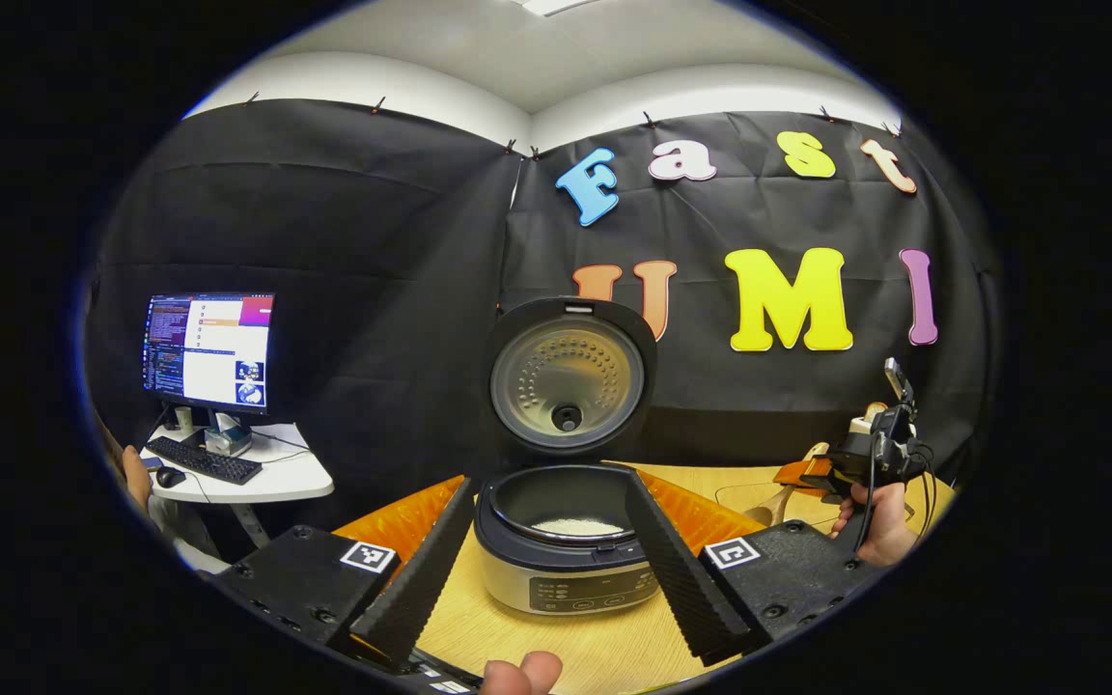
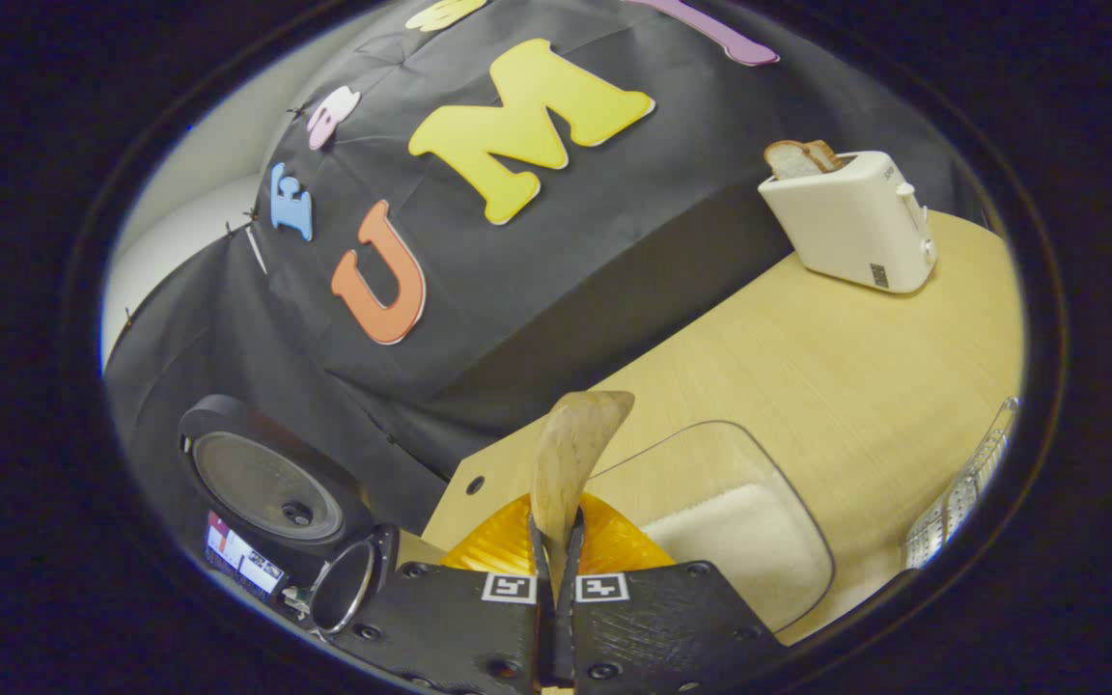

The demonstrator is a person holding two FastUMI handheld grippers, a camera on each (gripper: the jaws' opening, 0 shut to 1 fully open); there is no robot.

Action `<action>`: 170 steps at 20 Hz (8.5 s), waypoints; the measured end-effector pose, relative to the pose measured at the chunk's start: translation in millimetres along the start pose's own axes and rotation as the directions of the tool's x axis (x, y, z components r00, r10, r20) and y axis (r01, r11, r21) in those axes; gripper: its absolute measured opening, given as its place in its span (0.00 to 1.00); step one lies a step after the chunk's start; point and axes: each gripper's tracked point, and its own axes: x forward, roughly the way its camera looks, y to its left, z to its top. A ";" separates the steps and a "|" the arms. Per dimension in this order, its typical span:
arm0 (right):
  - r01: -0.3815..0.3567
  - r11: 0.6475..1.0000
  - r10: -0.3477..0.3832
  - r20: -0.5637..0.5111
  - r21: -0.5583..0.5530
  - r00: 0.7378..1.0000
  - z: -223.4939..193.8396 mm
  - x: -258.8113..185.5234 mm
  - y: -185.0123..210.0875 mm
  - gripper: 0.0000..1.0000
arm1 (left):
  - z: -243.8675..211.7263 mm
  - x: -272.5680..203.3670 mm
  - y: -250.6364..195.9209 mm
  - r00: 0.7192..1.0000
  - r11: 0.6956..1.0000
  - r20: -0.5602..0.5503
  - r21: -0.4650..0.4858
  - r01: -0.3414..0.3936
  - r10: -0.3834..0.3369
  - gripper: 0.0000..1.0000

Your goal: Close the left gripper, press the button to open the rice cooker; take a wooden spoon from the chopstick holder with the right hand, scoop a spoonful of rice and pour it into the rice cooker, then put the wooden spoon back into the chopstick holder.

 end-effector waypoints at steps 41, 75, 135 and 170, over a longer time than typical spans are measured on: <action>-0.294 0.751 0.342 -0.032 -0.591 0.939 -49.5 -6.7 297.7 0.00 | -23.2 6.1 39.2 0.997 1.000 -0.074 0.002 -0.022 0.022 1.00; -0.355 0.741 0.427 -0.010 -0.570 0.904 -11.6 -57.1 288.1 0.00 | -18.6 2.4 41.4 0.998 0.999 -0.066 -0.033 -0.026 0.024 1.00; 0.324 0.884 -0.198 0.359 -0.336 0.912 66.9 -148.1 -157.9 0.68 | 11.6 -11.8 -6.0 0.999 0.999 0.021 0.004 0.049 -0.049 1.00; 0.168 0.779 0.039 0.314 -0.604 0.949 54.7 -257.9 -127.0 0.95 | 197.4 158.7 -33.0 1.000 0.995 -0.019 0.102 0.002 0.000 0.99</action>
